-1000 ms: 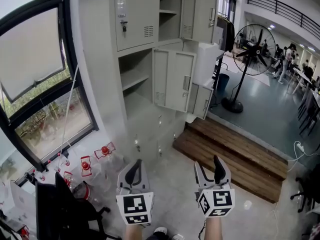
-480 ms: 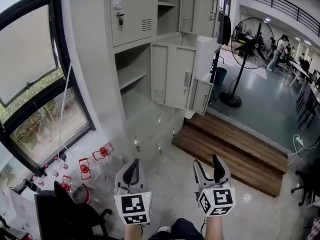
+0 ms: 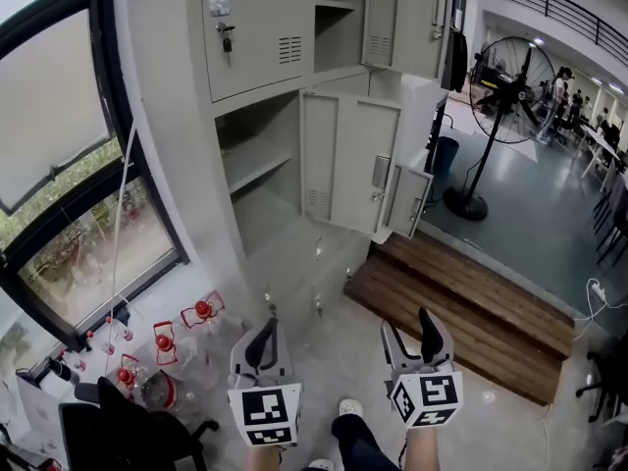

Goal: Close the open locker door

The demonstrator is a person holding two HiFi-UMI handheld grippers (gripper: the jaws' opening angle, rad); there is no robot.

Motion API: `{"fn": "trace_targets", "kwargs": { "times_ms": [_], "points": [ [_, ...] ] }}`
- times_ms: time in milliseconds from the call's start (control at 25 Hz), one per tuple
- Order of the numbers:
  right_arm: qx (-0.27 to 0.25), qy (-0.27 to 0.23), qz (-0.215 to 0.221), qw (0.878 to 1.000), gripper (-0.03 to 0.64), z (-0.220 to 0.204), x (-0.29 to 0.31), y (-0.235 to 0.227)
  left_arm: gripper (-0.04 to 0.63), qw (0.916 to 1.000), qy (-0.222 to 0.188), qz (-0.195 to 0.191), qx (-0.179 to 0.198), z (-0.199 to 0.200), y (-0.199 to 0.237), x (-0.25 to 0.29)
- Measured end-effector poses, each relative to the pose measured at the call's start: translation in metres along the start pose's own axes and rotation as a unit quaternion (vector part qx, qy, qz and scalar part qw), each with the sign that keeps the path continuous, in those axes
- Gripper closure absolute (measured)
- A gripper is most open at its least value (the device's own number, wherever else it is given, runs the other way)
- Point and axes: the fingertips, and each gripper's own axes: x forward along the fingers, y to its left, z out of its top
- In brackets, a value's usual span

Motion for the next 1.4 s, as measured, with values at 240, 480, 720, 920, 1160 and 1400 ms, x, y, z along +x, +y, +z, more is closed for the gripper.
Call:
{"fn": "trace_targets", "kwargs": {
  "times_ms": [240,480,720,920,1160,1400],
  "points": [
    [0.004,-0.009,0.029,1.000,0.344,0.008,0.078,-0.036,0.592,0.9995,-0.003,0.031,0.008,0.015,-0.001,0.068],
    [0.000,-0.015,0.062,0.998,0.344,0.022,0.154,-0.077,0.592,0.9977,-0.009,0.067,0.004,0.040,-0.003,0.138],
    [0.003,-0.020,0.091,0.996,0.345,0.026,0.211,-0.112,0.592,0.9955,-0.004,0.094,0.004,0.048,-0.010,0.191],
    [0.012,-0.020,0.119,0.993,0.345,0.026,0.250,-0.123,0.592,0.9941,0.008,0.108,0.006,0.045,-0.009,0.218],
    [0.012,-0.038,0.126,0.991,0.345,0.036,0.284,-0.126,0.592,0.9929,0.012,0.118,0.005,0.043,0.006,0.242],
    [0.017,-0.044,0.124,0.991,0.345,0.044,0.314,-0.124,0.592,0.9940,0.003,0.109,0.002,0.051,0.022,0.275]
  ]
}}
